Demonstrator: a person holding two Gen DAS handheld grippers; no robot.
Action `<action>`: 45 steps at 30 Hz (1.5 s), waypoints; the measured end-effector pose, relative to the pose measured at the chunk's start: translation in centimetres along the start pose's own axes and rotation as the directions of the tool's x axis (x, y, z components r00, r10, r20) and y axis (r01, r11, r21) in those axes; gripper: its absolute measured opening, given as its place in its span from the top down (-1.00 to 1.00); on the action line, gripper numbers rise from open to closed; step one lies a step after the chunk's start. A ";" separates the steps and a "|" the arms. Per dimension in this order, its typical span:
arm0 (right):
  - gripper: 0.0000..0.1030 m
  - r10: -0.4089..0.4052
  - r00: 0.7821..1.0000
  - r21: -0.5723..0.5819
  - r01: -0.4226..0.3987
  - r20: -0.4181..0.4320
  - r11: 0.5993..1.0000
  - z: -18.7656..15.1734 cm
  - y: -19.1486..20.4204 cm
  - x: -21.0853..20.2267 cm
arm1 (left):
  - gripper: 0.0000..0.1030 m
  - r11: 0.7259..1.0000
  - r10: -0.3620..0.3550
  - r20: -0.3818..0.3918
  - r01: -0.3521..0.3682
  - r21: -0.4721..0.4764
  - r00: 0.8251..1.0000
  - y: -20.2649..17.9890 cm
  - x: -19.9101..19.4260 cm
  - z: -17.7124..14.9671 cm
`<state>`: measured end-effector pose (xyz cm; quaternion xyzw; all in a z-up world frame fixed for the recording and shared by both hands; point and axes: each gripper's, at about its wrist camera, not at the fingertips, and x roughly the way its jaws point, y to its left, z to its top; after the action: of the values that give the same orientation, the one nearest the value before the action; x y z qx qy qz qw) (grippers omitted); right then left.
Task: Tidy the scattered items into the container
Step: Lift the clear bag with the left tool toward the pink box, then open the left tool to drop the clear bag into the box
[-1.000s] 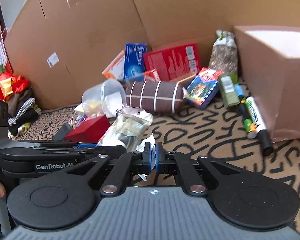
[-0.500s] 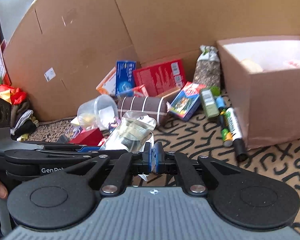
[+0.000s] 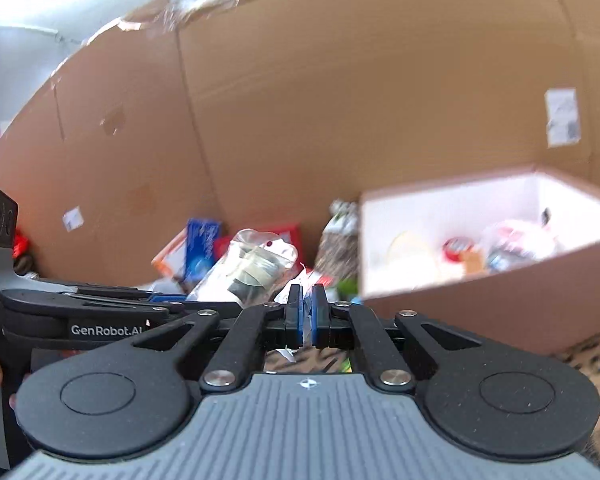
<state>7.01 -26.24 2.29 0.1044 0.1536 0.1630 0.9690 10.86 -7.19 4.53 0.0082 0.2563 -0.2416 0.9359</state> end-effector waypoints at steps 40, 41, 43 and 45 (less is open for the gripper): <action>0.90 -0.240 0.970 0.044 0.238 0.046 0.970 5.2 -14.8 4.4 | 0.38 0.992 -0.101 -0.064 0.105 0.064 0.993 -6.6 18.3 8.5; 0.84 -0.243 0.969 0.053 0.241 0.048 0.969 5.2 -15.0 4.6 | 0.07 0.994 -0.087 -0.059 0.090 0.067 0.994 -6.6 18.3 8.4; 0.43 -0.254 0.966 0.071 0.250 0.052 0.966 5.1 -15.2 4.8 | -0.50 0.998 -0.026 -0.036 0.028 0.064 0.999 -6.7 18.2 8.3; -0.10 -0.292 0.952 0.102 0.284 0.087 0.954 5.0 -15.5 4.4 | -0.98 0.996 0.073 0.026 -0.074 0.042 0.997 -6.3 17.9 8.1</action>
<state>17.03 -39.83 1.84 0.1315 0.1250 0.0075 0.9834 25.27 -21.92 3.60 0.0348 0.2391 -0.2126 0.9468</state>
